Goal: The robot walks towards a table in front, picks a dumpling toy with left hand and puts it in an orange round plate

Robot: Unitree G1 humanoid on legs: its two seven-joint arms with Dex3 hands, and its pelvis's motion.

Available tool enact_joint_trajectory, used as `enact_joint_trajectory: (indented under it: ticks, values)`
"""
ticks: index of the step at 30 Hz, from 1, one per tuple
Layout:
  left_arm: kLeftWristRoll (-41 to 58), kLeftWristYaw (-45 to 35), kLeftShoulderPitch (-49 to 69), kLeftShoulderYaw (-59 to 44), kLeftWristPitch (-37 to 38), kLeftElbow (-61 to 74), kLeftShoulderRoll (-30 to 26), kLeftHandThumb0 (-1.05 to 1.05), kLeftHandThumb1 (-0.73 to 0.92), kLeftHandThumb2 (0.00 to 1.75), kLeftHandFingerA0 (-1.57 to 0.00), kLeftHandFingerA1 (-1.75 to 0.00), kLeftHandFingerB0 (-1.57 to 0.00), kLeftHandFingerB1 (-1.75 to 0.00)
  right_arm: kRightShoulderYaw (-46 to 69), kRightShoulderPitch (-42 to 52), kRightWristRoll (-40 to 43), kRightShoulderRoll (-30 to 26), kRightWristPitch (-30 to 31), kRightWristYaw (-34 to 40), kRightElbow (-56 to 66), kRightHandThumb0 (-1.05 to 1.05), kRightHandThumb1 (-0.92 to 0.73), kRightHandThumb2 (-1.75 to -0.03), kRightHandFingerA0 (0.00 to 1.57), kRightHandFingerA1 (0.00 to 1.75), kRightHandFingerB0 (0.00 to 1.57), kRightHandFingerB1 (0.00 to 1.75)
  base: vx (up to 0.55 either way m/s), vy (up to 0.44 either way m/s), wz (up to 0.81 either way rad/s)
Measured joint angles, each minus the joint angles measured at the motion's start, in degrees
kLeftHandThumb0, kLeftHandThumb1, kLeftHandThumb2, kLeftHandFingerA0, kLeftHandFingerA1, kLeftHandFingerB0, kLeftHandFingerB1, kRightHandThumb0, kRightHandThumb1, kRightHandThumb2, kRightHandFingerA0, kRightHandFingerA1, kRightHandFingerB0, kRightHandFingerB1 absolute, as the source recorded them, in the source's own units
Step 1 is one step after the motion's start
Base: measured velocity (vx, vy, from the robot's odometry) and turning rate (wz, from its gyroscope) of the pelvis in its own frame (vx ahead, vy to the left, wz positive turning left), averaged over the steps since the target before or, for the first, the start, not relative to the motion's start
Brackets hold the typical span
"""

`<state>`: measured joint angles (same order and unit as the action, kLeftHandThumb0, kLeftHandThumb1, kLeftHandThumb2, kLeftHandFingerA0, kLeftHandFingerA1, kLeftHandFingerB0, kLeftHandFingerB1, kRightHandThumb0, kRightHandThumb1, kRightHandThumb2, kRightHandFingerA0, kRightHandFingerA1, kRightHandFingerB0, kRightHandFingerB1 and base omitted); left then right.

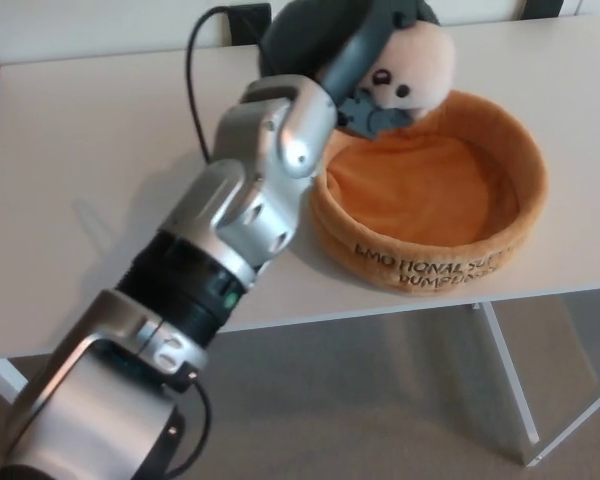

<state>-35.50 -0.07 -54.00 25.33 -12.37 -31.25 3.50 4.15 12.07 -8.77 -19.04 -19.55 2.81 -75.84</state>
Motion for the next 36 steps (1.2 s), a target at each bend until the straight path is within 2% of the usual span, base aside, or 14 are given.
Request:
enact_joint_trajectory:
  ticks: [3, 5, 6, 7, 15, 18, 19, 20, 21, 28, 29, 30, 31, 36]
  values:
    - [-0.21, 0.76, -1.33, 0.48, -0.54, -3.88, 1.67, -0.35, 0.76, 0.67, -0.82, -1.58, -0.75, -0.59, -0.32, -0.25, -0.07, 0.00, -0.02, 0.12, 0.09, -0.50, -0.51, -0.92, 0.79, 0.81, 0.44, 0.54, 0.00, 0.000, 0.00]
    - [-0.23, 1.35, -1.58, 0.43, -0.88, -6.03, 2.54, -0.36, 0.77, 0.67, -0.79, -1.63, -0.76, -0.73, -0.46, -0.27, -0.08, 0.00, -0.05, 0.16, 0.19, -0.51, -0.51, -0.91, 0.79, 0.82, 0.44, 0.54, 0.00, 0.000, 0.00]
    - [-0.22, 1.60, -1.58, 0.38, -1.00, -6.66, 2.90, -0.34, 0.74, 0.66, -0.80, -1.63, -0.78, -0.70, -0.50, -0.25, -0.09, 0.00, -0.07, 0.16, 0.23, -0.48, -0.64, -0.59, 0.86, 0.80, 0.53, 0.37, 0.00, 0.000, 0.00]
    - [-0.16, 1.98, -1.57, 0.17, -1.13, -7.85, 3.43, -0.23, 0.74, 0.65, -0.81, -1.60, -0.79, -0.91, -0.61, -0.27, -0.10, 0.00, -0.11, 0.16, 0.38, -0.47, -0.63, -0.60, 0.89, 0.81, 0.54, 0.37, 0.00, 0.000, 0.00]
    - [0.45, 2.96, -1.57, -0.92, -1.28, -10.36, 4.30, -0.20, 0.71, 0.65, -0.81, -1.55, -0.76, -0.97, -0.75, -0.51, -0.08, -0.01, -0.06, 0.15, 0.34, -0.49, -0.63, -0.59, 0.87, 0.75, 0.54, 0.37, 0.00, 0.000, 0.00]
    - [0.74, 2.94, -1.56, -1.12, -1.28, -10.75, 4.27, -0.19, 0.65, 0.61, -0.84, -1.37, -0.81, -0.78, -0.53, -0.64, 0.07, -0.01, 0.00, 0.00, 0.33, -0.49, -0.64, -0.60, 0.88, 0.79, 0.54, 0.37, 0.00, 0.000, 0.00]
    - [0.78, 2.94, -1.57, -1.15, -1.28, -10.75, 4.27, -0.52, 0.55, 0.56, -0.53, -0.52, -0.24, -0.29, -0.49, -0.64, 0.09, -0.01, 0.00, -0.03, 0.34, -0.50, -0.64, -0.59, 0.85, 0.75, 0.54, 0.37, 0.00, 0.000, 0.00]
    - [0.88, 2.88, -1.57, -1.25, -1.28, -10.74, 4.26, -0.52, 0.55, 0.56, -0.53, -0.52, -0.24, -0.29, -0.43, -0.63, 0.12, -0.01, -0.02, -0.11, 0.40, -0.50, -0.64, -0.59, 0.85, 0.75, 0.54, 0.37, 0.00, 0.000, 0.00]
    - [0.90, 2.35, -1.59, -1.17, -1.51, -10.62, 4.23, -0.78, 0.34, 0.69, -0.03, -0.21, -0.02, -0.21, -0.43, -0.58, 0.12, -0.01, -0.06, -0.15, 0.52, -0.48, -0.62, -0.60, 0.83, 0.66, 0.53, 0.37, 0.00, 0.000, 0.00]
    - [0.87, -3.32, -2.06, 0.76, -4.38, -9.54, 3.95, -0.84, 0.44, 0.91, 0.00, -0.01, 0.00, -0.07, -0.37, -0.64, 0.14, 0.00, -0.12, -0.23, 0.80, -0.49, -0.62, -0.59, 0.86, 0.73, 0.54, 0.38, 0.00, 0.000, 0.00]
    - [0.85, -5.17, -2.15, 1.54, -4.99, -9.06, 3.71, -0.93, 0.50, 0.96, 0.00, 0.00, 0.00, -0.04, -0.35, -0.67, 0.15, 0.00, -0.12, -0.23, 0.76, -0.55, -0.51, -0.90, 0.86, 0.81, 0.46, 0.53, 0.00, 0.000, 0.00]
    - [0.85, -5.58, -2.18, 1.71, -5.13, -8.96, 3.64, -0.93, 0.50, 0.96, 0.00, 0.00, 0.00, -0.04, -0.35, -0.69, 0.15, 0.00, -0.12, -0.23, 0.74, -0.55, -0.51, -0.90, 0.86, 0.81, 0.46, 0.53, 0.00, 0.000, 0.00]
    - [0.82, -7.10, -2.35, 2.49, -5.59, -8.64, 3.32, -1.00, 0.55, 1.01, 0.00, 0.00, 0.00, -0.06, -0.34, -0.74, 0.15, 0.00, -0.11, -0.23, 0.68, -0.49, -0.62, -0.59, 0.84, 0.74, 0.53, 0.37, 0.00, 0.000, 0.00]
    - [0.78, -11.25, -2.66, 4.21, -6.72, -7.37, 2.38, -1.05, 0.69, 1.13, 0.00, -0.02, 0.00, -0.07, -0.34, -0.93, 0.15, 0.00, -0.06, -0.23, 0.60, -0.50, -0.63, -0.60, 0.83, 0.68, 0.54, 0.38, 0.00, 0.000, 0.00]
